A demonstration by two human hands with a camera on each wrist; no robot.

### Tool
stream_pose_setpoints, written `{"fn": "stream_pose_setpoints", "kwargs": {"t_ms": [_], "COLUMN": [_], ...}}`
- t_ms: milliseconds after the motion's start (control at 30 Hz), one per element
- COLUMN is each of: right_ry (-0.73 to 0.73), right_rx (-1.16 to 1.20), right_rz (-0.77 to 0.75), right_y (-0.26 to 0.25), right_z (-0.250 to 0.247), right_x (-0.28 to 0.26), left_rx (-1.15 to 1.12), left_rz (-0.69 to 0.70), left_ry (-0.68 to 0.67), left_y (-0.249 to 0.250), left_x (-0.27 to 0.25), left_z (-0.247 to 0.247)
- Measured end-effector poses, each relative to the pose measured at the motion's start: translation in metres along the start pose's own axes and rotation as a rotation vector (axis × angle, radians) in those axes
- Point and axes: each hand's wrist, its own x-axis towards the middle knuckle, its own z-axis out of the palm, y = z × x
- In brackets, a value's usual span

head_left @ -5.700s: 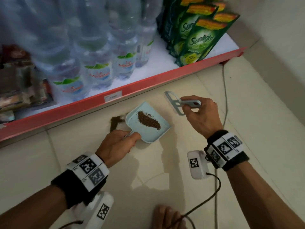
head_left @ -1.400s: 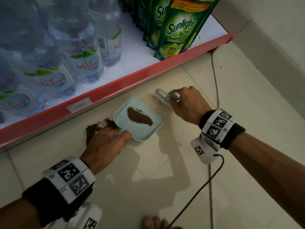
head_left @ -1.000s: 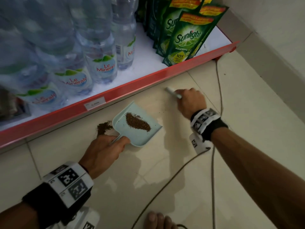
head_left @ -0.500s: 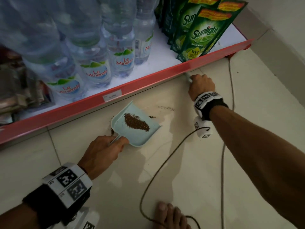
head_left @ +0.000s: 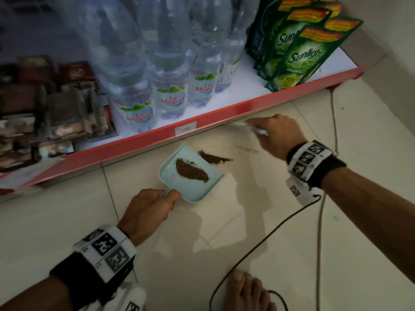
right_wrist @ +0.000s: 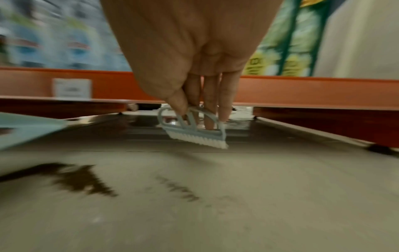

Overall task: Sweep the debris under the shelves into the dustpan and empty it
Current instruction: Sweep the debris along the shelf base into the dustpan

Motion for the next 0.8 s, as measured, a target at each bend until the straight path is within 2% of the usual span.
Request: {"fn": "stream_pose_setpoints", "kwargs": {"t_ms": [100,167,233,367,433,533,600,667,733,800], "right_ry": [0.033,-0.019,-0.063,-0.088,-0.013,0.138,0.123,0.041,-0.032,-0.059], "right_rx": [-0.040,-0.006,0.033,0.077,0.112,0.118,0.035,0.035,0.074,0.104], "right_rz": [0.311,0.388,0.317,0.041,0.051,0.275,0.507,0.678,0.691,0.604], "right_y": [0.025,0.019,-0.007,-0.069,-0.069,-0.032,0.000,0.020,0.013,-0.016], "right_z": [0.008,0.017,0.028,0.030,0.021,0.013,0.013,0.019,0.026,0.032], "right_x": [0.005,0.001,-0.010,-0.039,-0.046,-0.047,-0.047,-0.048,-0.050,-0.052], "left_rx": [0.004,0.008,0.002,-0.005,0.002,0.006,0.011,0.024,0.021,0.020], "left_rz": [0.000,-0.010,-0.013,-0.004,0.006,0.020,0.014,0.001,0.001,0.001], "left_ry": [0.002,0.002,-0.004,-0.008,-0.012,-0.018,-0.014,-0.003,-0.006,-0.010], "left_y": [-0.005,-0.007,-0.008,-0.007,-0.008,-0.013,-0.018,-0.023,-0.028,-0.034], "left_x": [-0.003,-0.003,-0.004,-0.003,-0.003,-0.003,-0.003,-0.002,-0.002,-0.002], "left_z": [-0.002,-0.001,0.001,0.007,0.009,0.009,0.008,0.007,0.007,0.007]}}
